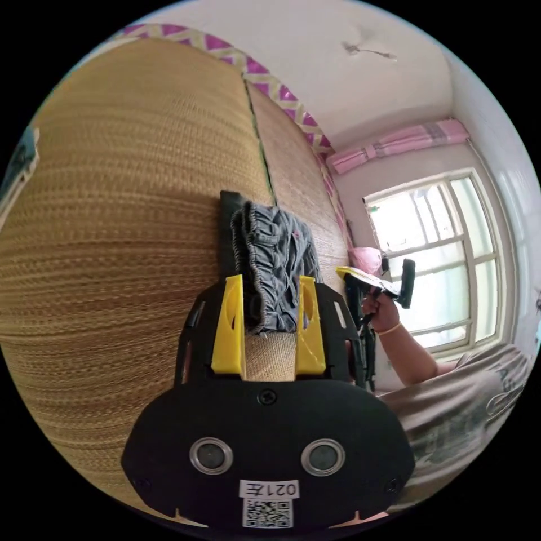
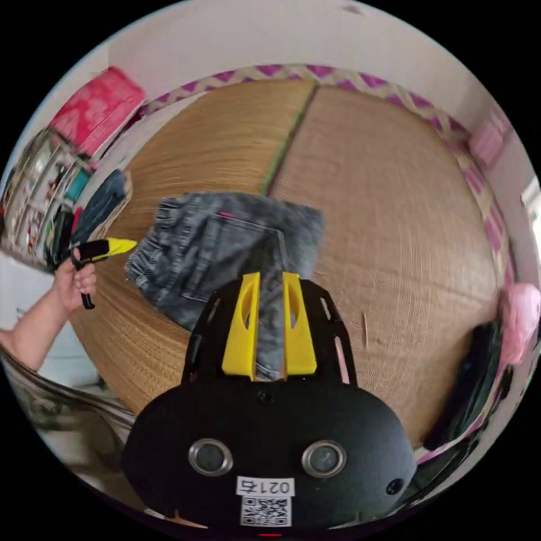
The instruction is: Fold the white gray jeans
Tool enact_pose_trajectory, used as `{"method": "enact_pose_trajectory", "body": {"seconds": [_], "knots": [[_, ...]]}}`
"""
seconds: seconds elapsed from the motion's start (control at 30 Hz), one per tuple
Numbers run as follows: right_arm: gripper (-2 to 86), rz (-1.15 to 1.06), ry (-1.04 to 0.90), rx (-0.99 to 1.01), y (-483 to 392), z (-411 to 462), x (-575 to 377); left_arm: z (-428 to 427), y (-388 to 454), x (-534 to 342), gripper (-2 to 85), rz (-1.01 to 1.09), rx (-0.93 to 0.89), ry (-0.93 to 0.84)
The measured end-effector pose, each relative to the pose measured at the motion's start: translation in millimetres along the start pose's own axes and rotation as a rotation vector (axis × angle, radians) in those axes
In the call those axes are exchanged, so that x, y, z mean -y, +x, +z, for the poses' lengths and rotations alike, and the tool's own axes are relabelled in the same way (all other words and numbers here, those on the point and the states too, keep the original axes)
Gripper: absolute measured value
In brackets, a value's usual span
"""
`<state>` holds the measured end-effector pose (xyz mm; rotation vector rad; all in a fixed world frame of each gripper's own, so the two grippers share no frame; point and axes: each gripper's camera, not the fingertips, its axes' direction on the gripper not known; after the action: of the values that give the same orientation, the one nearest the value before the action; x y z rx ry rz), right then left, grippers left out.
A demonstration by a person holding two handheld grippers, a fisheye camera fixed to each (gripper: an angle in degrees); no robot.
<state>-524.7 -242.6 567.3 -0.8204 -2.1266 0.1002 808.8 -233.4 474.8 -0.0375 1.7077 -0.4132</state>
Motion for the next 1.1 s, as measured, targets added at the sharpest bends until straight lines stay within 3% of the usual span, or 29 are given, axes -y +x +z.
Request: {"method": "enact_pose_trajectory", "body": {"seconds": [0.2,0.3,0.43,0.63,0.83,1.1], "knots": [[11.3,0.236,-0.158,0.516,112.1,54.9,-10.6,25.8,-73.5,12.3,16.4,-0.189,-0.202,-0.118],[10.4,0.304,-0.152,0.650,136.1,73.2,-13.0,35.3,-88.6,18.5,14.1,-0.192,-0.225,-0.191],[7.4,0.371,-0.150,0.767,162.2,80.6,-17.7,43.9,-108.8,26.4,10.6,-0.225,-0.306,-0.270],[1.7,0.302,-0.097,0.765,163.2,25.0,-3.9,15.3,-82.9,15.5,5.3,-0.155,-0.251,-0.176],[0.9,-0.047,-0.063,0.647,84.5,-68.2,64.1,-89.9,-53.1,-20.2,4.8,-0.064,-0.329,0.005],[0.9,-0.427,-0.086,0.826,-140.1,-60.2,183.8,-331.4,-62.3,-109.3,4.8,-0.064,-0.131,0.406]]}}
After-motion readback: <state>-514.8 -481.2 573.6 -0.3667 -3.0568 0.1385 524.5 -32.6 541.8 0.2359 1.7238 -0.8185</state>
